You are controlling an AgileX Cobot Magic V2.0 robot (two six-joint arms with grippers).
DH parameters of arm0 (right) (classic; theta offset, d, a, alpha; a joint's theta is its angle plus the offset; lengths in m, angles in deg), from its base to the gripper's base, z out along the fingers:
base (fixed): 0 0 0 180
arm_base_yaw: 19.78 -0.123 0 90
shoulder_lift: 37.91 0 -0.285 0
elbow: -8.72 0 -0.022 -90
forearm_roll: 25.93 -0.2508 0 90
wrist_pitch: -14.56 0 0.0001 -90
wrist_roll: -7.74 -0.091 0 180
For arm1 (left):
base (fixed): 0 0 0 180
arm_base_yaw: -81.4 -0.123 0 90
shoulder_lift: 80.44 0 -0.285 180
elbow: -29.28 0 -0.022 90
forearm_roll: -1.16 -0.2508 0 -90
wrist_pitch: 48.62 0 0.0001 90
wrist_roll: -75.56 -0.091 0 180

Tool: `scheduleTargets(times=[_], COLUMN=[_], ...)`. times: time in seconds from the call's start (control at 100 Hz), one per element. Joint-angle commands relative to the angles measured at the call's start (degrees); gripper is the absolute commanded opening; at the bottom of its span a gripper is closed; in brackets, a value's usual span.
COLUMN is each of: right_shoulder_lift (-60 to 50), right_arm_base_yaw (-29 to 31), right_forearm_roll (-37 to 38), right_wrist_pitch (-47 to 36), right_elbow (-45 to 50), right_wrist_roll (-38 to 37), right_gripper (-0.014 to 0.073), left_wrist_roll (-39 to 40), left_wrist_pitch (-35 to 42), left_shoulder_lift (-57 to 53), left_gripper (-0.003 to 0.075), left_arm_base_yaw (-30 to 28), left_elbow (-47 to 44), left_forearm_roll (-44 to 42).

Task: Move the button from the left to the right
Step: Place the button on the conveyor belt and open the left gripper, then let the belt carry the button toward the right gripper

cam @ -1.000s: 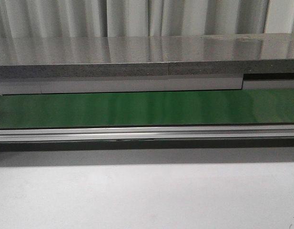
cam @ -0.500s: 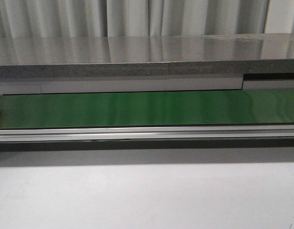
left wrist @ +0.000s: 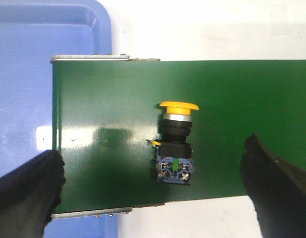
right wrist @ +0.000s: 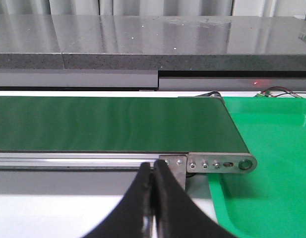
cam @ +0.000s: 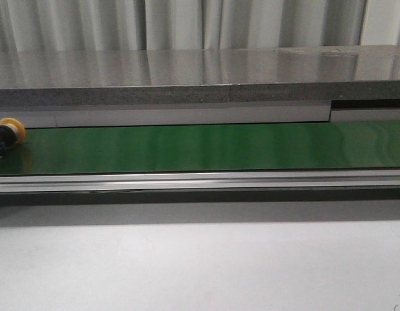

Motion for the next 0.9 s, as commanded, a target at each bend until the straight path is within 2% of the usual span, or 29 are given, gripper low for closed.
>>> scheduleTargets(times=[0.0, 0.26, 0.48, 0.71, 0.89], right_shoulder_lift=[-0.97, -0.97, -0.97, -0.97, -0.97], right_arm_base_yaw=[-0.03, -0.03, -0.03, -0.03, -0.03], right_forearm_roll=[0.58, 0.58, 0.58, 0.58, 0.58], right_wrist_pitch=[-4.62, -4.62, -4.62, -4.62, -4.62], right_elbow=[-0.87, -0.87, -0.87, -0.87, -0.87], right_wrist_roll=[0.14, 0.14, 0.14, 0.14, 0.14], right_gripper=[-0.0068, -0.0068, -0.0068, -0.0068, -0.0068], left_wrist_roll=[-0.74, -1.9, -1.9, -1.9, -1.9], left_wrist_pitch=[7.82, 25.64, 37.92, 46.03, 50.46], left_shoulder_lift=[-8.18, -28.69, -47.22, -65.6, -71.29], left_gripper=[0.0691, 0.0691, 0.069, 0.0691, 0.0691], left_arm_base_yaw=[2.28, 8.29, 10.18, 10.18, 10.18], left_elbow=[-4.47, -24.48, -42.42, -56.56, -62.97], left_forearm_roll=[1.54, 1.44, 1.43, 1.43, 1.43])
